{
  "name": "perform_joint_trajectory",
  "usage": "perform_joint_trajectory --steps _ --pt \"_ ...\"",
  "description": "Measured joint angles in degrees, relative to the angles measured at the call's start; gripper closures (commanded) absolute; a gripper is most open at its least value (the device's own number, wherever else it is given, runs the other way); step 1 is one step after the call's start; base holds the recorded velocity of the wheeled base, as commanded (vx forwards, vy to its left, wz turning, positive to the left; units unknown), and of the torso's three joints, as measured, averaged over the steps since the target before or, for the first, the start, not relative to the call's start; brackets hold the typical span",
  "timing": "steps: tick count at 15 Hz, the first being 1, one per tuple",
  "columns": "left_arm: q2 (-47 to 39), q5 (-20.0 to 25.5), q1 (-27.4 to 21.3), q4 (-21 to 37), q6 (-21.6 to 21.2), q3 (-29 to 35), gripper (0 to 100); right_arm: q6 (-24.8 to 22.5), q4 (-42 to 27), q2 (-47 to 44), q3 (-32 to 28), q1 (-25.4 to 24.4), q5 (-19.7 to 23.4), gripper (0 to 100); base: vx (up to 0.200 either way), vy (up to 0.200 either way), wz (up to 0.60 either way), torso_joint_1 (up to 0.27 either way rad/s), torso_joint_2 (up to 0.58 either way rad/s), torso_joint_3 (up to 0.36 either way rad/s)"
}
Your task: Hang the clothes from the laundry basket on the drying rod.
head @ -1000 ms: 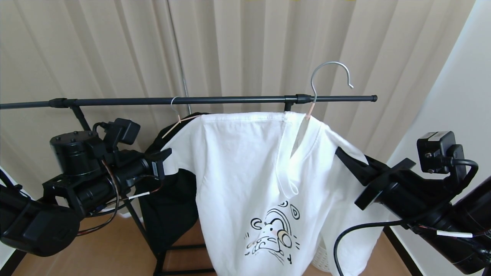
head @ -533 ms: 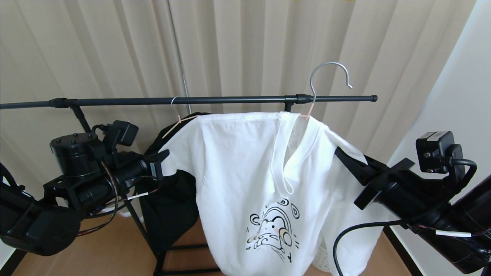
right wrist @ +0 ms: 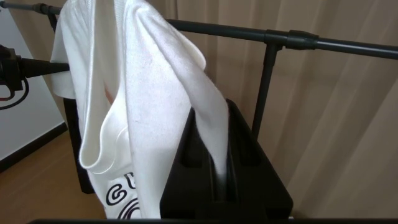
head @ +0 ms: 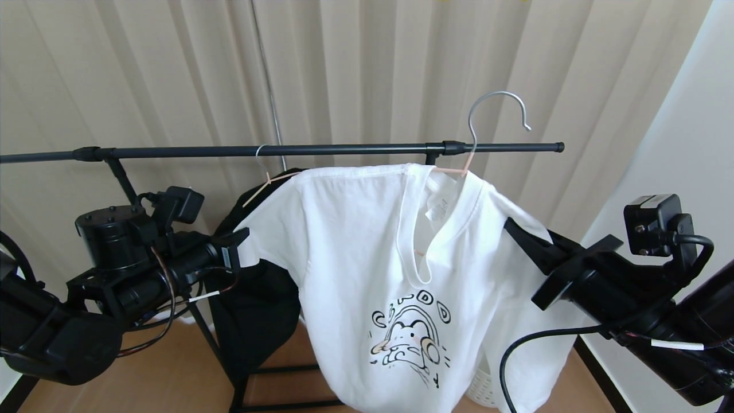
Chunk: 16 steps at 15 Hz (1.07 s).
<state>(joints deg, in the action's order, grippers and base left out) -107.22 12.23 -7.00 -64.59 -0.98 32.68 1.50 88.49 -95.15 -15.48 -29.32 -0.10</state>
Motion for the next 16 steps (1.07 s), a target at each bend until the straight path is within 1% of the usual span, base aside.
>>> perform_joint_trajectory --steps 4,6,16 --pt "-0.2 0.0 0.2 0.0 0.5 0.1 100 0.1 0.1 0.0 0.1 0.9 1.3 100 0.000 0.000 0.00 0.000 0.00 0.000" --pt "-0.2 0.0 0.6 0.0 1.4 0.1 100 0.2 0.2 0.1 0.1 1.1 1.3 100 0.000 0.000 0.00 0.000 0.00 0.000" --pt "-0.9 0.0 1.8 -0.1 2.0 -0.5 100 0.4 0.2 0.2 -0.4 1.9 1.6 100 0.000 0.000 0.00 0.000 0.00 0.000"
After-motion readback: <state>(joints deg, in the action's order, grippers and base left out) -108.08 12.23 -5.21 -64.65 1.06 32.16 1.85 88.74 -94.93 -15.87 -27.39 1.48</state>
